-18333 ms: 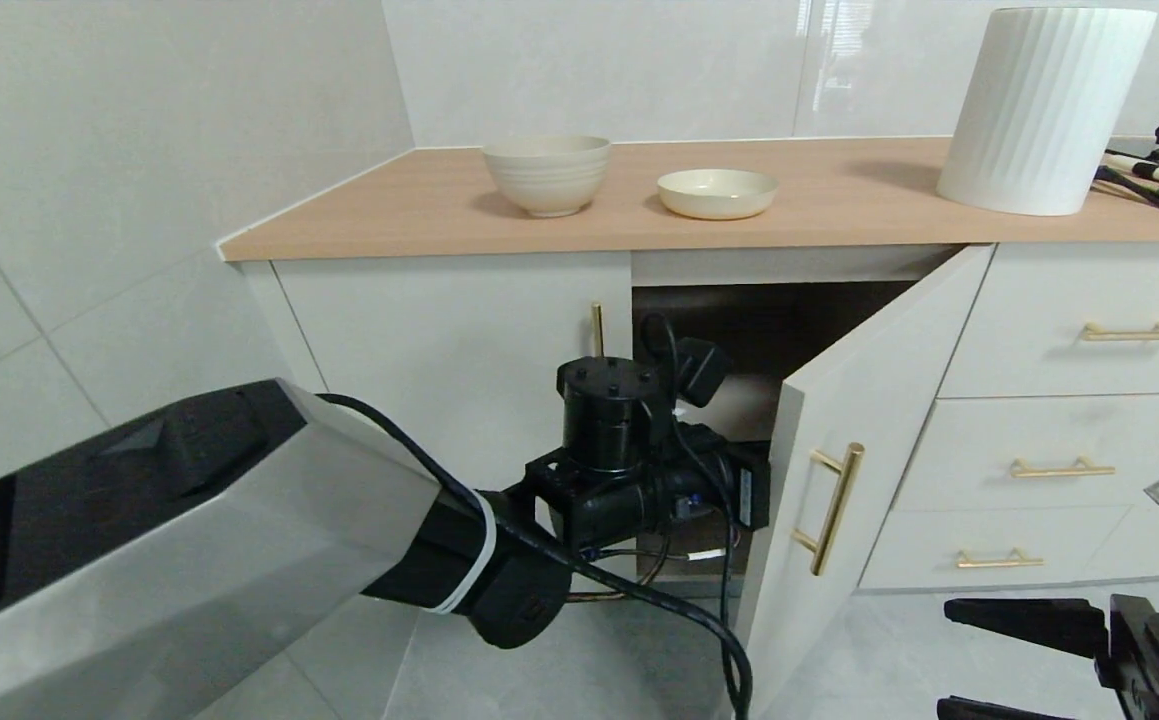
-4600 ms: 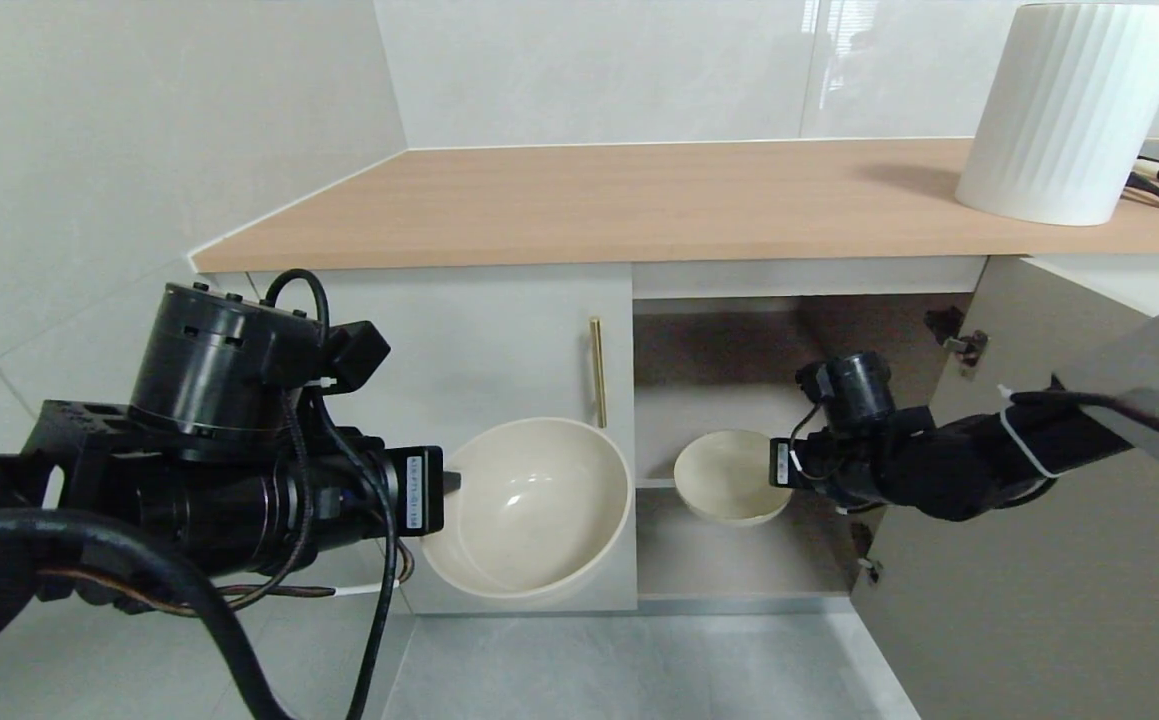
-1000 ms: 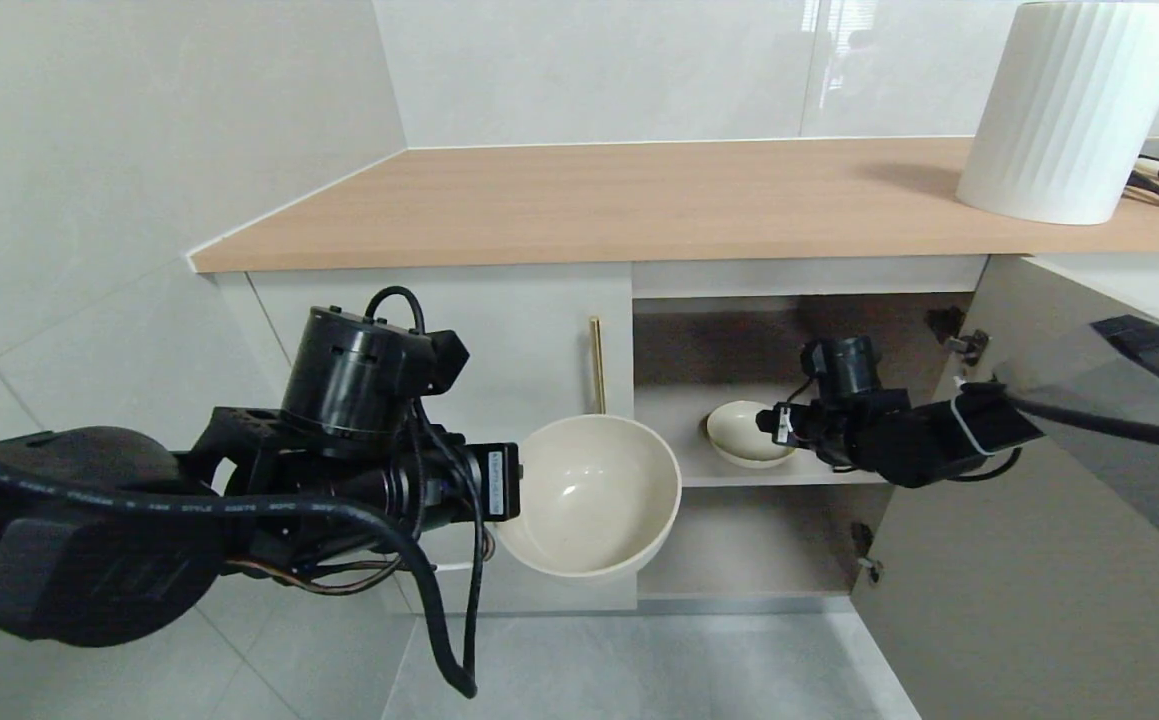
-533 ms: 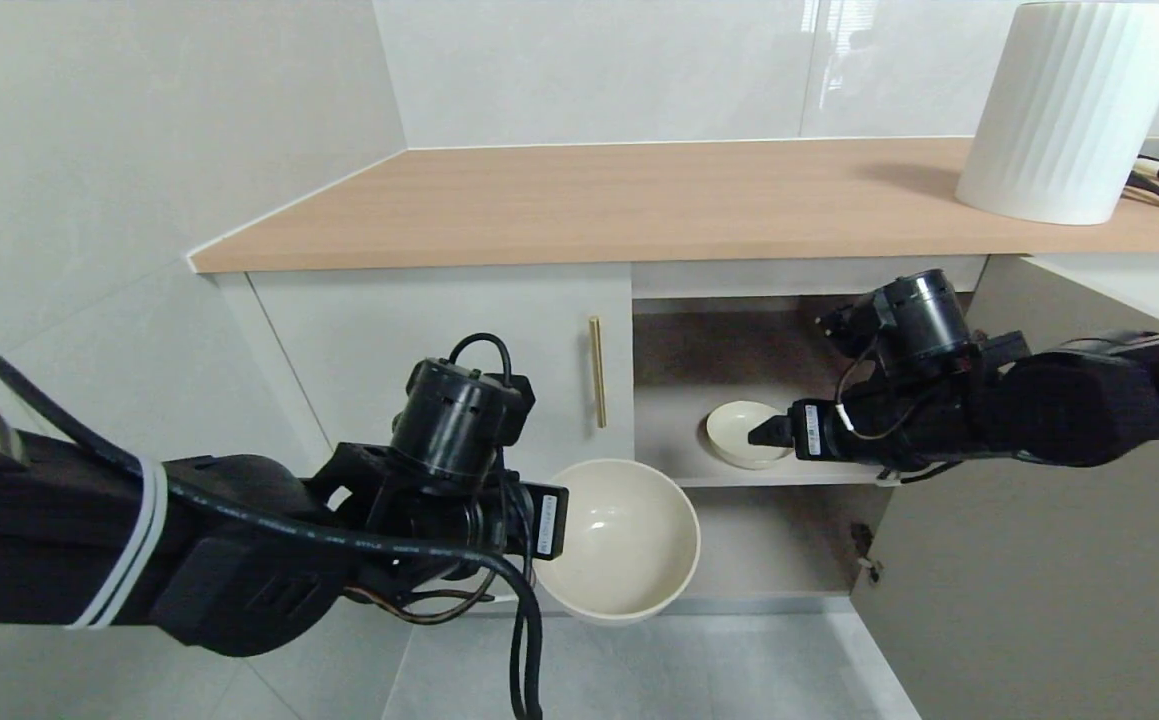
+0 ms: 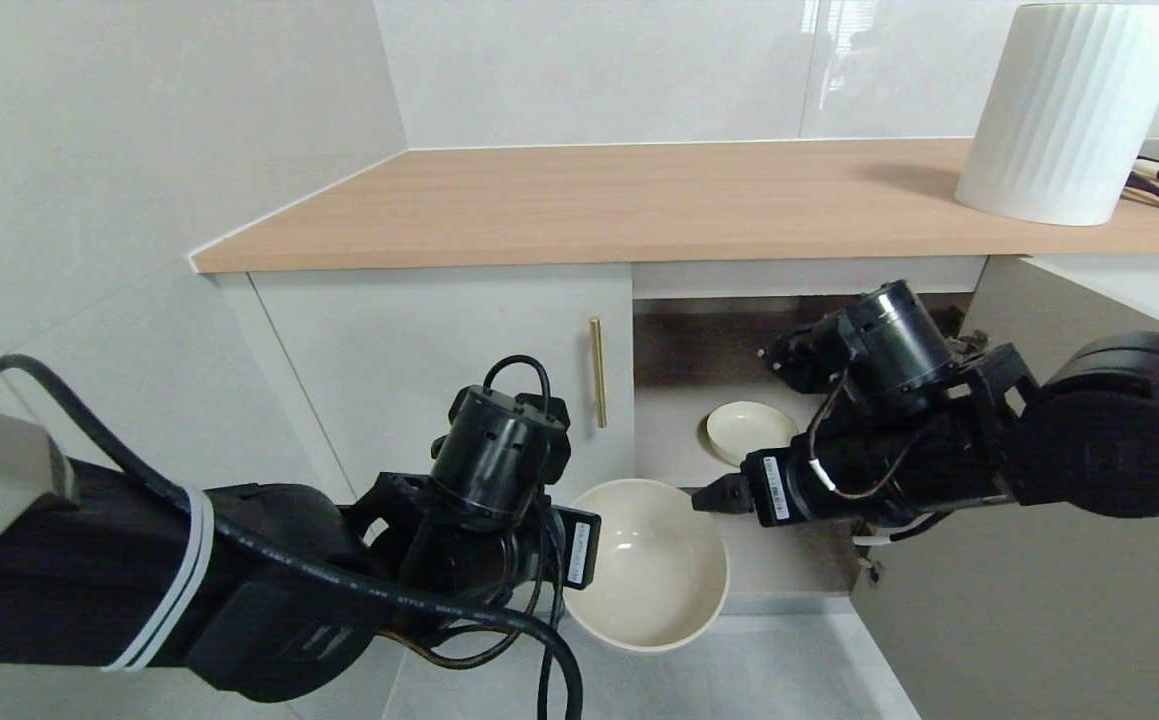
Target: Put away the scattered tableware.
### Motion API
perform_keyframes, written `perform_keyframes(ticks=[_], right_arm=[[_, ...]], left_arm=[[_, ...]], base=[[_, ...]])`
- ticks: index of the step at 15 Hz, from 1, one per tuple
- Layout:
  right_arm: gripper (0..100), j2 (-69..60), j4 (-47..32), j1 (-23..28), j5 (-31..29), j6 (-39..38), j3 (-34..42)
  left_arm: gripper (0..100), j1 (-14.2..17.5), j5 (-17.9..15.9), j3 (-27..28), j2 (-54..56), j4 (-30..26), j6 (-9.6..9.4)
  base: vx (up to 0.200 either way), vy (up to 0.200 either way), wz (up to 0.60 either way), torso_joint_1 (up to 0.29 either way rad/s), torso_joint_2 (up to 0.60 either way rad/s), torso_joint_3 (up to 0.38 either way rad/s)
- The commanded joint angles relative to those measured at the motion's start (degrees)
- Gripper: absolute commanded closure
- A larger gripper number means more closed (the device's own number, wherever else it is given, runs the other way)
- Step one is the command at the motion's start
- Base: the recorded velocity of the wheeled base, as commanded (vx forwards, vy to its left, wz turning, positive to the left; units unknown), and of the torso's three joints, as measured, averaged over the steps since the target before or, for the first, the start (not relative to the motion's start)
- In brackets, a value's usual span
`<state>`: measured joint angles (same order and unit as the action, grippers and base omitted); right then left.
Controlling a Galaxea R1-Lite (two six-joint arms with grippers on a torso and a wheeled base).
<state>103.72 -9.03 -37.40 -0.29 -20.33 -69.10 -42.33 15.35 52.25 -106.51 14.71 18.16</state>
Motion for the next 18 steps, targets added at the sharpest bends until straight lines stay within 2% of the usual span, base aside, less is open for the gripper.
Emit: perform_keyframes(ticks=[1,6,7,17,18], right_arm=[[0,4.3,0.2,-1.6,-0.2,-0.2,-0.4],[0,5.3,0.4,-1.6,-0.4,-0.4,-0.6],[100,5.6,0.5,-1.6,-0.4,-0.4,-0.7],[100,5.8,0.9,-1.7,-0.4,-0.4,-0.6],[100,5.8,0.9,-1.6,-0.4,-0.4,-0.6]], left_arm=[[100,-0.6,0.1,-0.7,0.5,0.2,0.03],[100,-0.8,0.1,-1.1,1.0,0.8,0.03],[100,-0.8,0.1,-1.1,1.0,0.8,0.03],[100,-0.8,0.1,-1.3,1.0,0.8,-0.15],[0,-0.9,0.1,-1.8,1.0,0.8,-0.5]], base=[[0.0,0.0,0.0,0.0,0.0,0.0],[0.0,0.0,0.0,0.0,0.0,0.0],[0.0,0.0,0.0,0.0,0.0,0.0],[0.0,0.0,0.0,0.0,0.0,0.0],[0.0,0.0,0.0,0.0,0.0,0.0]])
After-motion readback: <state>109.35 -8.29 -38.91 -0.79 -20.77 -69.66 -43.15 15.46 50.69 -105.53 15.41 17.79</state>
